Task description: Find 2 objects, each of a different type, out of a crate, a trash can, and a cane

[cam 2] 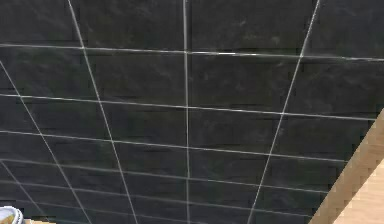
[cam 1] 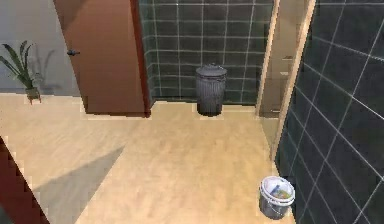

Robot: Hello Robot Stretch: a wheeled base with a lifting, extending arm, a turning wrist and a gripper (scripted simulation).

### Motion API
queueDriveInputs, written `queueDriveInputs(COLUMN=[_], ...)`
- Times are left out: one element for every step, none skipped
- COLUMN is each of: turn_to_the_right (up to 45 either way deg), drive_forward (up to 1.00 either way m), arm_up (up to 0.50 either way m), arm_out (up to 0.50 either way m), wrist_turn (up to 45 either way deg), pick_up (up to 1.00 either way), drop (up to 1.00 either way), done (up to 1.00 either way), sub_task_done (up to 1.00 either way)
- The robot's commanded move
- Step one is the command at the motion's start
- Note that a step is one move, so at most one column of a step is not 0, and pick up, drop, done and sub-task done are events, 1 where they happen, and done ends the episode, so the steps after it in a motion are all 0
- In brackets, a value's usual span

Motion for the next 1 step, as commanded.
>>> queueDriveInputs(turn_to_the_right=[3.0], drive_forward=[0.00], arm_up=[0.00], arm_out=[0.00], wrist_turn=[0.0], pick_up=[0.00], drop=[0.00], done=[0.00], sub_task_done=[0.00])
